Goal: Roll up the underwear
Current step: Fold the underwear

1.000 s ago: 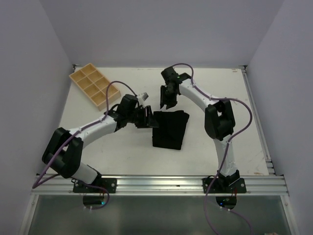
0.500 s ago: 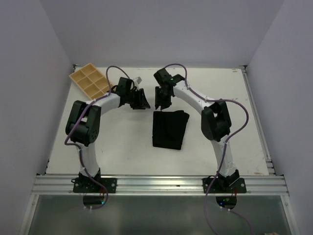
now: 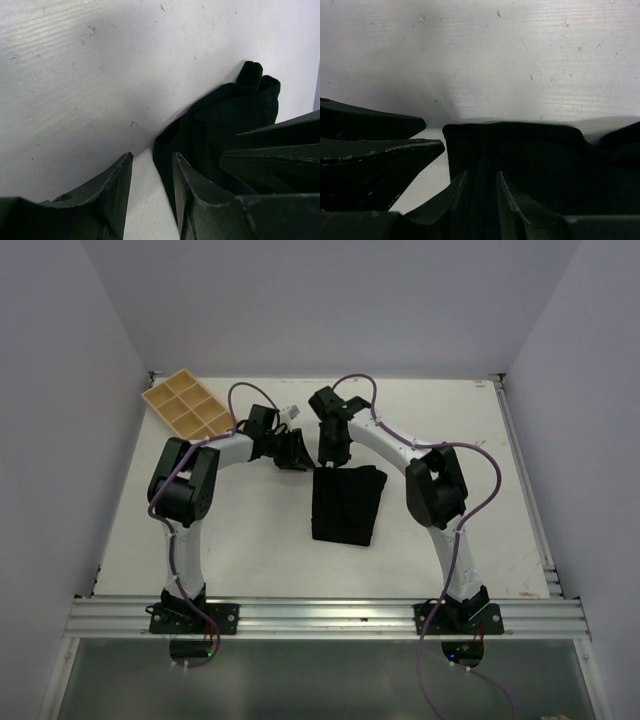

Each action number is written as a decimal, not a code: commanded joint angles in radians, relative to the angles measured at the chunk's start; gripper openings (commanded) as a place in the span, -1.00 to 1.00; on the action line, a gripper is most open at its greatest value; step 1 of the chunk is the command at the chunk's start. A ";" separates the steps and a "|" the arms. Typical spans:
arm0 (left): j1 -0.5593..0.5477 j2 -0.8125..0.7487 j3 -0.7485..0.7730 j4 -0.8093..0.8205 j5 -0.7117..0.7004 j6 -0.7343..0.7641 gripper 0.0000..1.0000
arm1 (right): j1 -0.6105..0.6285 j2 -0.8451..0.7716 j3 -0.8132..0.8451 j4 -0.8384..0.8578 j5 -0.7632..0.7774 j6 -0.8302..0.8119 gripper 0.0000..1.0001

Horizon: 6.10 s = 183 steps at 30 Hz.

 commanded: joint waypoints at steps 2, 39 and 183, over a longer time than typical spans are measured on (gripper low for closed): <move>-0.010 0.027 -0.004 0.092 0.047 0.004 -0.16 | 0.009 0.004 -0.003 -0.019 0.047 0.026 -0.35; -0.038 0.090 0.010 0.136 0.044 -0.042 -1.00 | 0.073 0.005 -0.032 0.053 0.044 -0.012 -1.00; -0.309 -0.655 -0.347 -0.036 -0.265 -0.026 -0.03 | -0.235 -0.451 -0.484 0.112 -0.094 0.028 -0.14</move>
